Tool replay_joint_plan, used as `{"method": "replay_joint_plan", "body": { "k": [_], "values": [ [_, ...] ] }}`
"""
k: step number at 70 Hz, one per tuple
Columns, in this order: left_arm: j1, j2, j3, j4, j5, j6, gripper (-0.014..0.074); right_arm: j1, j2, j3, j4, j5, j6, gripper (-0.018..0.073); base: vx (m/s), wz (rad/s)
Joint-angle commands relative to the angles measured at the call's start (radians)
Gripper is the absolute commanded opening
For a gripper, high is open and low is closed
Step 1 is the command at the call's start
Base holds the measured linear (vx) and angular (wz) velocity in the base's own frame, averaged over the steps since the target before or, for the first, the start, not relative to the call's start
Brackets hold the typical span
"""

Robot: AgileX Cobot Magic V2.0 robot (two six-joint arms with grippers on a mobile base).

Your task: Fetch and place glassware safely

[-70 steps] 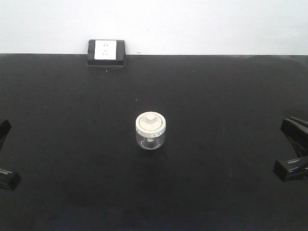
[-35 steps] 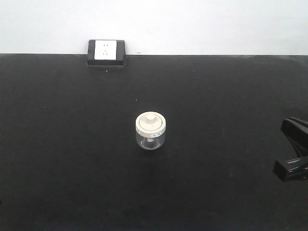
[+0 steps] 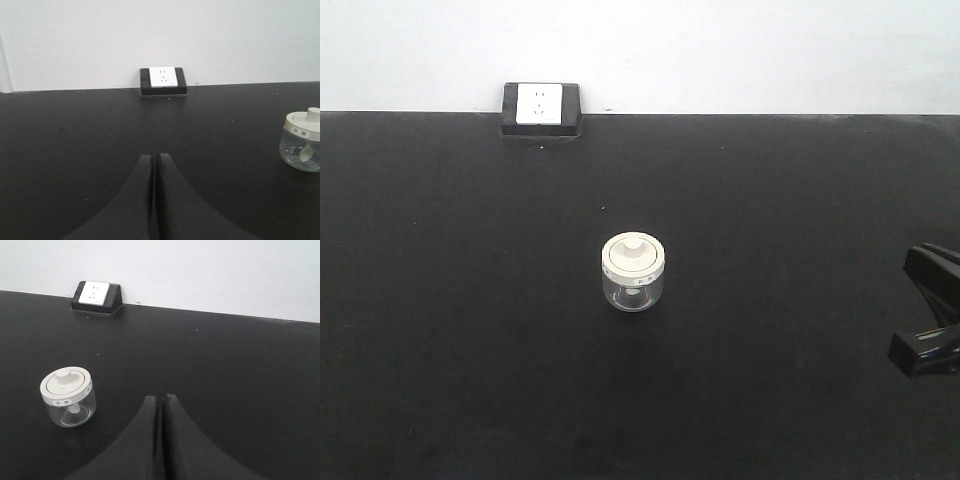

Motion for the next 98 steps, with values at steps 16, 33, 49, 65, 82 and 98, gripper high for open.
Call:
{"method": "replay_joint_plan", "body": {
  "k": [16,33,49,65,82,98],
  "values": [
    [-0.017,-0.068,0.032,-0.094,0.051,0.003,0.0001,-0.003,-0.003,-0.026,-0.010,-0.054,-0.006,-0.0003,0.00,0.00],
    [-0.016,-0.068,0.031,-0.152,0.052,0.003,0.0001,-0.003,-0.003,-0.026,-0.010,-0.047,-0.006,-0.0003,0.00,0.00],
    [-0.016,-0.068,0.031,-0.152,0.052,0.003,0.0001,-0.003,-0.003,-0.026,-0.010,-0.047,-0.006,-0.0003,0.00,0.00],
    [-0.016,-0.068,0.031,-0.152,0.052,0.003,0.0001,-0.003,-0.003,-0.026,-0.010,-0.047,-0.006,-0.0003,0.00,0.00],
    [-0.016,-0.068,0.031,-0.152,0.052,0.003,0.0001,-0.003,-0.003,-0.026,-0.010,-0.047,-0.006,-0.0003,0.00,0.00],
    [-0.016,-0.068,0.031,-0.152,0.052,0.003,0.0001,-0.003,-0.003,-0.026,-0.012,-0.046,-0.007,-0.0003,0.00,0.00]
  ]
}}
